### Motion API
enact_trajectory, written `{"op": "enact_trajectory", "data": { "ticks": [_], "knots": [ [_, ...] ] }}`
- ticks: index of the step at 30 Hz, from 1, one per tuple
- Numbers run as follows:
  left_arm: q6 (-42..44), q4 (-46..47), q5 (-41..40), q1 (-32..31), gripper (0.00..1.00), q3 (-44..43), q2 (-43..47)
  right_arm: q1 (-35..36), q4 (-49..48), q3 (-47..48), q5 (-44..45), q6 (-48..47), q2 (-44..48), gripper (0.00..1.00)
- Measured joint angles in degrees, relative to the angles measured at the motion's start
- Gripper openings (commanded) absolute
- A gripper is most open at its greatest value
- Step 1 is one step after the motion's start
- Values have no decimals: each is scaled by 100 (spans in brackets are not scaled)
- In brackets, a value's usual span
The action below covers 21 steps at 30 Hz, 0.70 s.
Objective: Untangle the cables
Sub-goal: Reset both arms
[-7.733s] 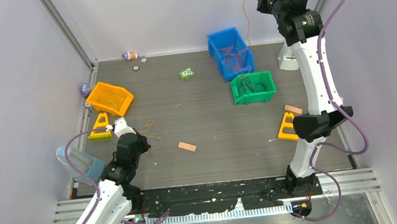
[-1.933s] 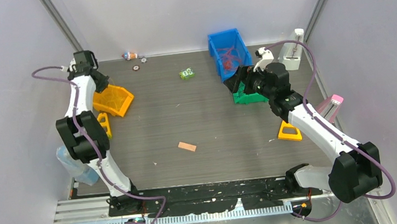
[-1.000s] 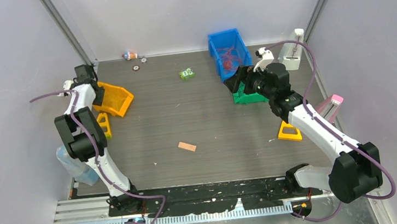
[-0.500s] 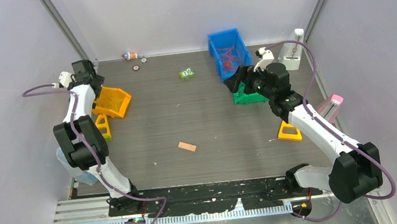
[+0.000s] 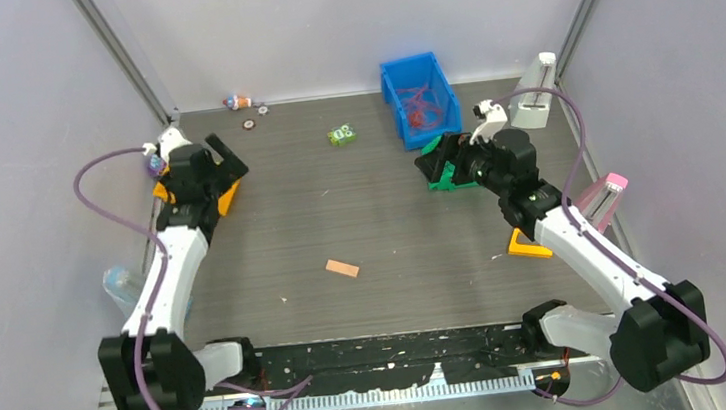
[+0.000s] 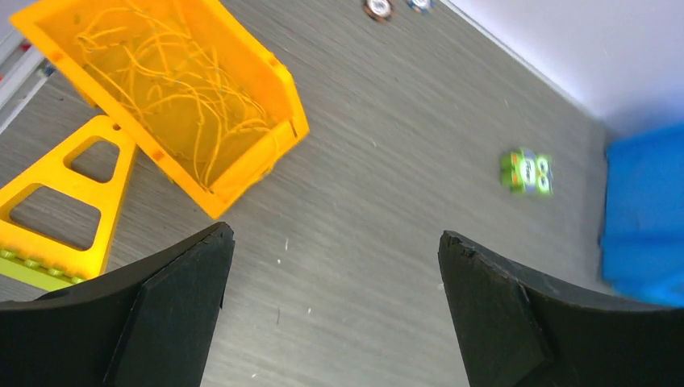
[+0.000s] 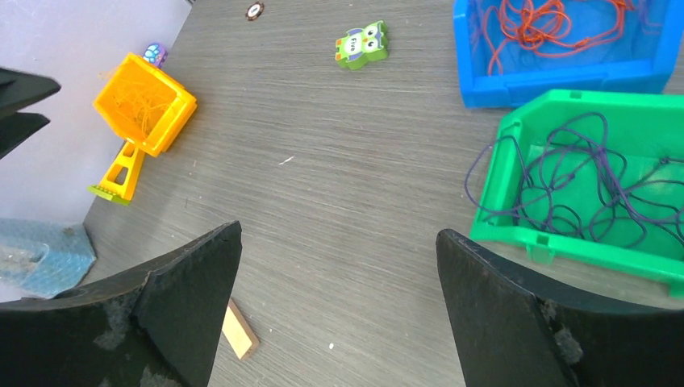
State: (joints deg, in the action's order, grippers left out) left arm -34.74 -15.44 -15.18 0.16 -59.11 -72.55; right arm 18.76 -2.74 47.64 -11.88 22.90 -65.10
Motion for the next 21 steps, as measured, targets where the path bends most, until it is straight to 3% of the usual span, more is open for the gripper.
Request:
{"op": "enact_trajectory", "data": {
  "ticks": [12,17,21],
  "knots": [
    [931,721,772,-708,100,2848,3220,0,-105,-1453,1091,-221,1196,95],
    [927,721,881,-732,100,3672,3792,0,-271,-2684,1650,-599,2046,95],
    [964,750,876,-732,100,3939,3873,0,-369,-3023,1823,-833,2347,95]
  ]
}}
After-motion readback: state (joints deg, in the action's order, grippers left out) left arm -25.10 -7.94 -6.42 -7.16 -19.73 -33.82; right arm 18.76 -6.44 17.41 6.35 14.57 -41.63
